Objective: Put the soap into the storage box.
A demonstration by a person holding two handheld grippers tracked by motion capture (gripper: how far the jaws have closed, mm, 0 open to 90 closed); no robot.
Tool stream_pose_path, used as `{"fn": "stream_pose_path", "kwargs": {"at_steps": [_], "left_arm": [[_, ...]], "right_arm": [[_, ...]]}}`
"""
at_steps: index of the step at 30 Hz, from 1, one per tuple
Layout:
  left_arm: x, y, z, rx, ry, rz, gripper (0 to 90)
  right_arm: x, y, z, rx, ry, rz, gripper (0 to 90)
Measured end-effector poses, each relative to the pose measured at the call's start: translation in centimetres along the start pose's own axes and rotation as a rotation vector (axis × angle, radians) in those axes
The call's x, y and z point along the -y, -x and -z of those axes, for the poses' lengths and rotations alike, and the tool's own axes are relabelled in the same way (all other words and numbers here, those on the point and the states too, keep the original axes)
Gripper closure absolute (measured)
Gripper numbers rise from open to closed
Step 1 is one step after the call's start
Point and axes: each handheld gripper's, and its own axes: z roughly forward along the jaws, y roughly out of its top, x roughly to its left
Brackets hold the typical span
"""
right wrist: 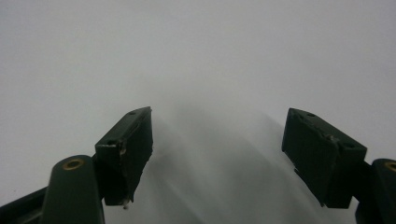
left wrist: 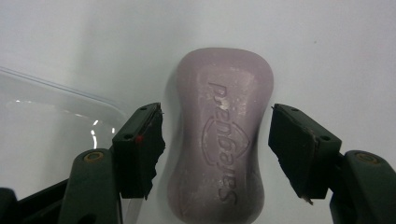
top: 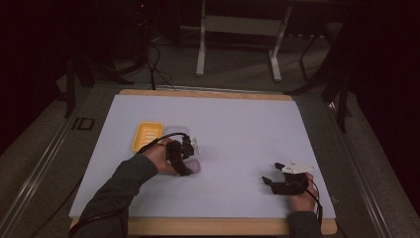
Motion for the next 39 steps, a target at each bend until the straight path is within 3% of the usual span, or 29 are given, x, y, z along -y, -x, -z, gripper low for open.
{"fn": "stream_pose_path", "kwargs": {"at_steps": [4, 14, 22, 27, 39], "left_arm": [[-0.2, 0.0, -0.2, -0.004, -0.034, -0.019, 35.7], [-0.5, -0.2, -0.6, 0.025, -0.068, -0.021, 35.9], [-0.8, -0.1, -1.1, 0.017, -0.095, -0.032, 36.3], [-1.2, 0.0, -1.5, -0.004, -0.137, -0.049, 37.3], [-1.6, -0.3, -1.7, 0.029, -0.173, -0.060, 42.6]], "right_arm": [[0.0, 0.0, 0.0, 0.001, -0.003, 0.001, 24.3], [0.0, -0.1, -0.1, 0.000, -0.008, 0.003, 24.3], [0.0, -0.1, -0.1, 0.001, -0.011, 0.006, 24.3], [0.0, -0.1, -0.1, 0.000, -0.012, 0.007, 24.3], [-0.1, -0.1, -0.1, 0.001, -0.015, 0.010, 24.3]]}}
